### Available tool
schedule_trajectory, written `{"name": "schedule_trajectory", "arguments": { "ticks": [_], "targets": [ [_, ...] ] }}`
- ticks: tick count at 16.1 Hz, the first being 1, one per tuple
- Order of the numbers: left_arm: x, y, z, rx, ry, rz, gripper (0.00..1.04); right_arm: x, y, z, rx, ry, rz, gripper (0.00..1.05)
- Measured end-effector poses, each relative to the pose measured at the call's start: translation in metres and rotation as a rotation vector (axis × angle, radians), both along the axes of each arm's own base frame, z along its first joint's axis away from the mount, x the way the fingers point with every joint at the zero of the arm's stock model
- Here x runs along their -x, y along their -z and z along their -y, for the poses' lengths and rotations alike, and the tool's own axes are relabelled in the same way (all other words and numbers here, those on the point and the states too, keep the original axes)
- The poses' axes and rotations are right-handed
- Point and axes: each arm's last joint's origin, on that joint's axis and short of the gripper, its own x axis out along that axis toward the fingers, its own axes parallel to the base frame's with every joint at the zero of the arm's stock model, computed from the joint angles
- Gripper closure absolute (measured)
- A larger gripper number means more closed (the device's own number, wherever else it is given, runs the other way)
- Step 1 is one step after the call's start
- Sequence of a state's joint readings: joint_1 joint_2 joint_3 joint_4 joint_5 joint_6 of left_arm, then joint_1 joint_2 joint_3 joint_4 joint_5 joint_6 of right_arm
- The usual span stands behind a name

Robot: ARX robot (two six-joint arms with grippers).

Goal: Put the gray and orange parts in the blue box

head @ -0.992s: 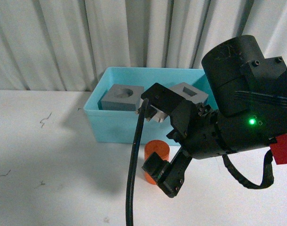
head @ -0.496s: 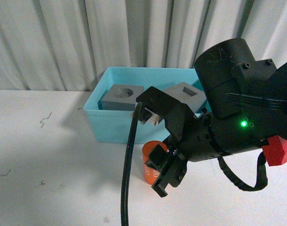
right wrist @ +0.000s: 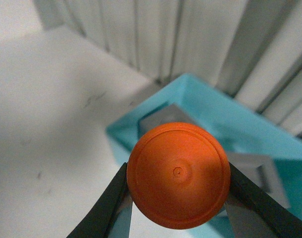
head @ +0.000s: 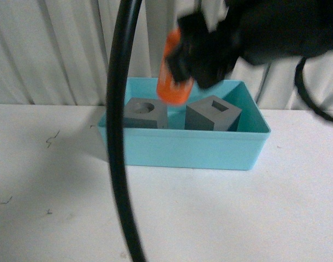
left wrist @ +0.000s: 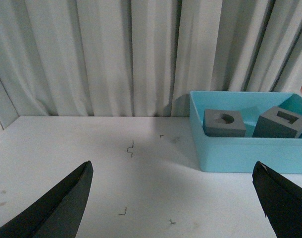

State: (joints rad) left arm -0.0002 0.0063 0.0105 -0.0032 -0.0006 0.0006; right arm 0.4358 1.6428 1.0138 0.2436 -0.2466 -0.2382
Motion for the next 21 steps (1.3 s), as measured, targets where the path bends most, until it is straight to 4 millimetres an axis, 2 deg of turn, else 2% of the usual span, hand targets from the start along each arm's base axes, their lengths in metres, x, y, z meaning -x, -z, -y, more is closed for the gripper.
{"name": "schedule_trajectory", "arguments": {
  "ticks": [1, 2, 3, 5, 6, 9, 10, 13, 14, 17, 19, 21],
  "targets": [
    [0.0, 0.0, 0.0, 0.0, 0.0, 0.0, 0.07, -0.003, -0.025, 0.005, -0.048, 0.07, 0.073, 0.58],
    [0.0, 0.0, 0.0, 0.0, 0.0, 0.0, 0.07, -0.013, -0.04, 0.01, -0.076, 0.147, 0.125, 0.58],
    [0.0, 0.0, 0.0, 0.0, 0.0, 0.0, 0.07, -0.025, -0.043, 0.011, -0.077, 0.225, 0.136, 0.58],
    [0.0, 0.0, 0.0, 0.0, 0.0, 0.0, 0.07, -0.049, -0.024, 0.007, -0.055, 0.344, 0.089, 0.58],
    [0.0, 0.0, 0.0, 0.0, 0.0, 0.0, 0.07, -0.058, -0.019, -0.002, -0.069, 0.368, 0.073, 0.58],
    [0.0, 0.0, 0.0, 0.0, 0.0, 0.0, 0.07, -0.081, -0.023, -0.038, -0.118, 0.394, 0.08, 0.58],
    [0.0, 0.0, 0.0, 0.0, 0.0, 0.0, 0.07, -0.087, -0.015, -0.048, -0.125, 0.413, 0.061, 0.59],
    [0.0, 0.0, 0.0, 0.0, 0.0, 0.0, 0.07, -0.094, 0.027, -0.065, -0.087, 0.464, -0.033, 0.59],
    [0.0, 0.0, 0.0, 0.0, 0.0, 0.0, 0.07, -0.093, 0.036, -0.065, -0.085, 0.482, -0.054, 0.59],
    [0.0, 0.0, 0.0, 0.0, 0.0, 0.0, 0.07, -0.094, 0.045, -0.063, -0.092, 0.51, -0.081, 0.59],
    [0.0, 0.0, 0.0, 0.0, 0.0, 0.0, 0.07, -0.095, 0.07, -0.059, -0.07, 0.538, -0.142, 0.59],
    [0.0, 0.0, 0.0, 0.0, 0.0, 0.0, 0.07, -0.095, 0.085, -0.057, -0.067, 0.56, -0.185, 0.59]
  ]
}}
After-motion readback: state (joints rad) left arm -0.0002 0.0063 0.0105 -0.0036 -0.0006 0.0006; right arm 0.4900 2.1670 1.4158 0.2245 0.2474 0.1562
